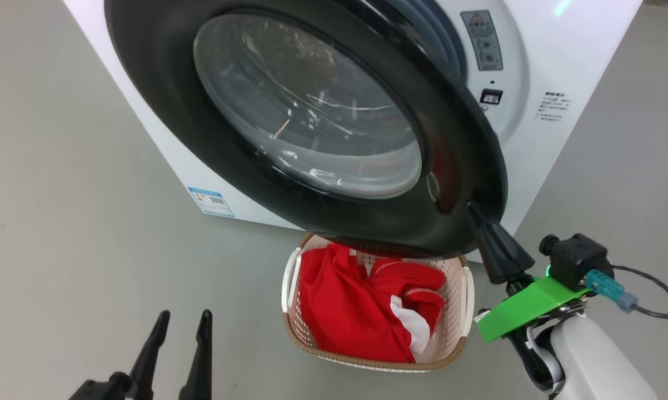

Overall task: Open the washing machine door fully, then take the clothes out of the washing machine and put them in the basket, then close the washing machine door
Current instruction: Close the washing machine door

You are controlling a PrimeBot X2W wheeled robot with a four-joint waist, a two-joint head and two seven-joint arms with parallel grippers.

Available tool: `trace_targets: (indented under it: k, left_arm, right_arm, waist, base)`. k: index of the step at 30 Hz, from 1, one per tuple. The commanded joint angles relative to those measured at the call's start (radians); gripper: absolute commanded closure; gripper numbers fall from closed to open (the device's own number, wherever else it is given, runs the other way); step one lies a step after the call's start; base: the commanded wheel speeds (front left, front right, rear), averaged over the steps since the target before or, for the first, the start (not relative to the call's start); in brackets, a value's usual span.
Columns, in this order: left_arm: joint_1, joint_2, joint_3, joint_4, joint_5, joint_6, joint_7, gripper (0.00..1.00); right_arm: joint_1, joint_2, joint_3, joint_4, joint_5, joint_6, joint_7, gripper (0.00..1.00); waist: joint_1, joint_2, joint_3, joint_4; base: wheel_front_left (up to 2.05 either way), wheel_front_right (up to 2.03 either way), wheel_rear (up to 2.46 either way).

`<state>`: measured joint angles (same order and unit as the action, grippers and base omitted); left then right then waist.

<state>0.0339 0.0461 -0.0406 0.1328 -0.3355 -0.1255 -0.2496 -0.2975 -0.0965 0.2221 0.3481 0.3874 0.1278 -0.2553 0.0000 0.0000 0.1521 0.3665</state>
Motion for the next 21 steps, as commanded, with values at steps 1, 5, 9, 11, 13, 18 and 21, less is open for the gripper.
trace_targets:
  k: [1,5,9,11,13,18,21]
  left_arm:
    - [-0.045,0.004,0.027,-0.024,-0.006,-0.005,-0.012,0.0]
    - [-0.062,0.004,0.012,-0.027,-0.016,-0.005,-0.012,0.0]
    - [-0.075,0.004,-0.006,-0.026,-0.018,-0.005,-0.012,0.0]
    - [-0.08,0.004,-0.014,-0.023,-0.018,-0.005,-0.012,0.0]
    - [-0.086,0.004,-0.019,-0.02,-0.019,-0.005,-0.012,0.0]
    - [-0.112,0.004,-0.034,-0.018,-0.028,-0.005,-0.012,0.0]
    - [-0.126,0.004,-0.047,-0.019,-0.032,-0.005,-0.012,0.0]
  right_arm:
    - [-0.043,-0.007,0.004,-0.028,0.018,0.003,-0.006,1.0]
    - [-0.062,-0.023,-0.006,-0.028,0.02,0.003,-0.006,1.0]
    - [-0.096,-0.035,-0.021,-0.027,0.018,0.003,-0.006,1.0]
    - [-0.109,-0.039,-0.035,-0.024,0.016,0.003,-0.006,1.0]
    - [-0.121,-0.043,-0.049,-0.022,0.016,0.003,-0.006,1.0]
    - [-0.162,-0.052,-0.09,-0.033,0.01,0.003,-0.006,1.0]
    - [-0.186,-0.055,-0.114,-0.045,0.005,0.003,-0.006,1.0]
  waist:
    - [0.0,0.0,0.01,-0.001]
    - [0.0,0.0,0.034,-0.004]
    - [0.0,0.0,0.057,-0.007]
    - [0.0,0.0,0.065,-0.006]
    - [0.0,0.0,0.074,-0.004]
    - [0.0,0.0,0.111,0.005]
    - [0.0,0.0,0.136,0.009]
  base:
    - [0.0,0.0,0.0]
    - [0.0,0.0,0.0]
    - [0.0,0.0,0.0]
    - [0.0,0.0,0.0]
    - [0.0,0.0,0.0]
    - [0.0,0.0,0.0]
    - [0.0,0.0,0.0]
